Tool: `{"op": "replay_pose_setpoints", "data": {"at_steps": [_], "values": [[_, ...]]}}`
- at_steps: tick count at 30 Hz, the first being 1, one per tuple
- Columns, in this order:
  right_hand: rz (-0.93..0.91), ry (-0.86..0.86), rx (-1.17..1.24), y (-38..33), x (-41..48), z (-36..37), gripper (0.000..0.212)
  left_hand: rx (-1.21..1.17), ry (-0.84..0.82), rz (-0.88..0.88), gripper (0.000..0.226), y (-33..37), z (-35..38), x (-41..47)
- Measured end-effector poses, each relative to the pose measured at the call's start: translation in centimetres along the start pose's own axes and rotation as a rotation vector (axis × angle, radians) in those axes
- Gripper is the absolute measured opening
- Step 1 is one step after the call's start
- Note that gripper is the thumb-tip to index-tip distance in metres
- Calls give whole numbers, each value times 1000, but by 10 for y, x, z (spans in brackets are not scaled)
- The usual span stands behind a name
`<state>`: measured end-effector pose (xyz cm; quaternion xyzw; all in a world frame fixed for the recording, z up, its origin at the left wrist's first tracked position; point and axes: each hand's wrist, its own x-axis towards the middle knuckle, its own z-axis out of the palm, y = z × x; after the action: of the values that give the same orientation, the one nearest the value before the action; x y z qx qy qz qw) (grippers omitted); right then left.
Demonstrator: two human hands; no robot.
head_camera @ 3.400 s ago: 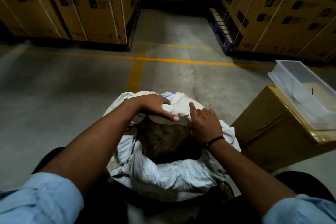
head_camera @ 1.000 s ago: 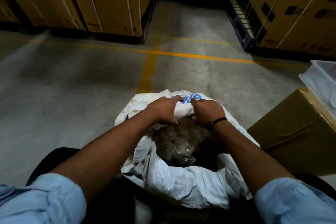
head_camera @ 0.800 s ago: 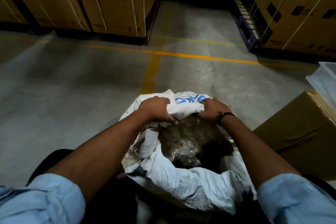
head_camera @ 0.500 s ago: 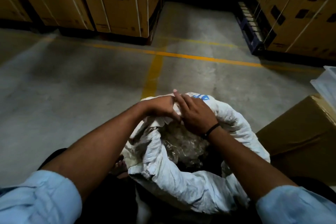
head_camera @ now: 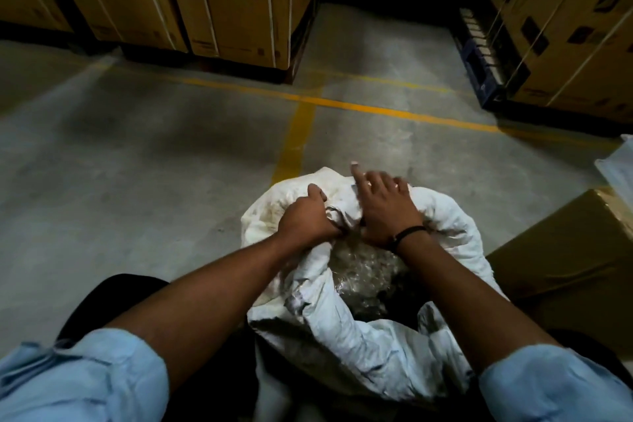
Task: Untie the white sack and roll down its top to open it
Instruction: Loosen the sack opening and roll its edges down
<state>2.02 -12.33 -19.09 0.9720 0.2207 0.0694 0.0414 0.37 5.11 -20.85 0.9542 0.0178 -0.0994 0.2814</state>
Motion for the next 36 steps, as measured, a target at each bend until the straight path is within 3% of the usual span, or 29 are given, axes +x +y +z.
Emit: {"op": "replay_pose_setpoints", "data": {"at_steps": [3, 6, 8, 10, 13, 14, 16, 18, 21, 24, 27, 29, 32, 36], "values": [[-232, 153, -46, -10, -8, 5, 87, -72, -96, 144, 73, 8, -16, 9], [-232, 192, 12, -16, -6, 4, 86, -141, -229, 190, 64, 17, -43, 9], [-194, 201, 25, -18, 2, 1, 80, -264, -310, 129, 81, 13, -51, 10], [-159, 151, 20, -17, 10, 2, 74, -362, -287, 110, 99, 4, -46, 10], [-85, 91, -28, -6, 18, 8, 67, 8, -168, 39, 122, -9, -30, 10], [-57, 86, -53, 0, 20, 9, 63, 140, -179, -42, 129, -15, -28, 8], [-13, 40, -65, 10, 26, 11, 59, 152, -326, -263, 133, -27, -32, 10], [57, -52, 2, 14, 26, 11, 52, 87, -503, -371, 120, -36, -47, 11], [193, -161, 95, 13, 22, 20, 47, 81, -654, -368, 78, -54, -58, 9], [191, -195, 44, 8, 19, 27, 60, 19, -618, -333, 62, -60, -45, -2], [40, -7, -73, -7, 19, 20, 86, 26, -492, -243, 67, -49, -30, -8], [-144, 89, -103, -24, 17, 13, 84, 42, -362, -208, 70, -35, -29, -12], [-291, 68, -168, -44, 9, 19, 76, -5, -182, -118, 52, -11, -31, -20], [-391, 14, -84, -30, 11, 28, 85, -173, -217, -31, 48, 3, -32, -22]]}}
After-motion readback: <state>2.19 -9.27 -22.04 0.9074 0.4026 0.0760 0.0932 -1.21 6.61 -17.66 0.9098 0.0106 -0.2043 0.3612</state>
